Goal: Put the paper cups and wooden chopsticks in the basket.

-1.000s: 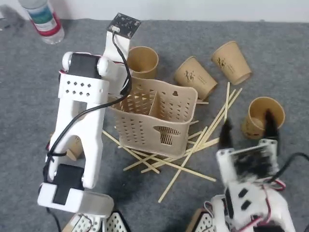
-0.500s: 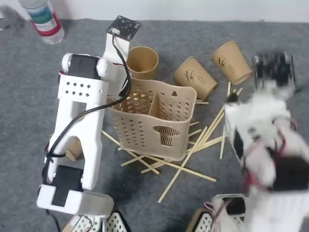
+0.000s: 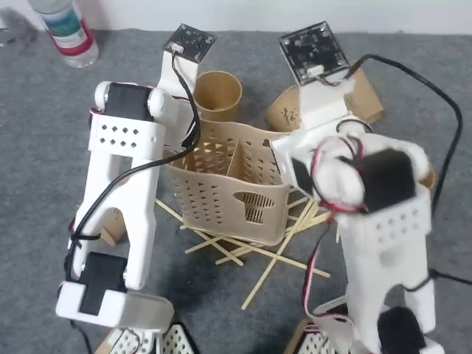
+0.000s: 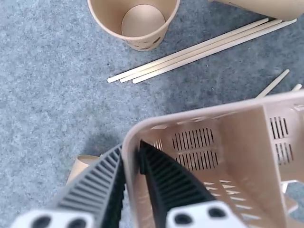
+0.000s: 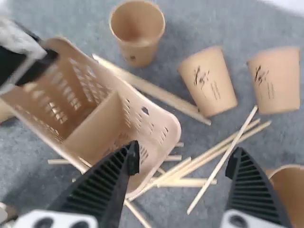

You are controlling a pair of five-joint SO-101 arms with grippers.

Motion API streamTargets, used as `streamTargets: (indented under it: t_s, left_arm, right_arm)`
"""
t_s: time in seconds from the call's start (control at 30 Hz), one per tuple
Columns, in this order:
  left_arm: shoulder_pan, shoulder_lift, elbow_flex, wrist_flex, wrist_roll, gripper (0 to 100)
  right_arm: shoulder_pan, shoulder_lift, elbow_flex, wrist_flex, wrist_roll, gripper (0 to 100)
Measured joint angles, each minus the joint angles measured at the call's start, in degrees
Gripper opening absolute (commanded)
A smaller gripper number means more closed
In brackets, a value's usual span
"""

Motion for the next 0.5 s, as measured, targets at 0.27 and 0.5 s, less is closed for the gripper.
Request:
streamTargets:
  t_s: [0.27,0.5]
  left_arm:
    - [0.0,0.0,0.0,0.0,0.0,1]
    - [0.0,0.0,0.0,0.0,0.0,1]
  right_arm:
    - [0.4,5.6,8.4,0.0,0.0,29.2]
    - [0.4,6.4,15.1,-0.2,-0.2,29.2]
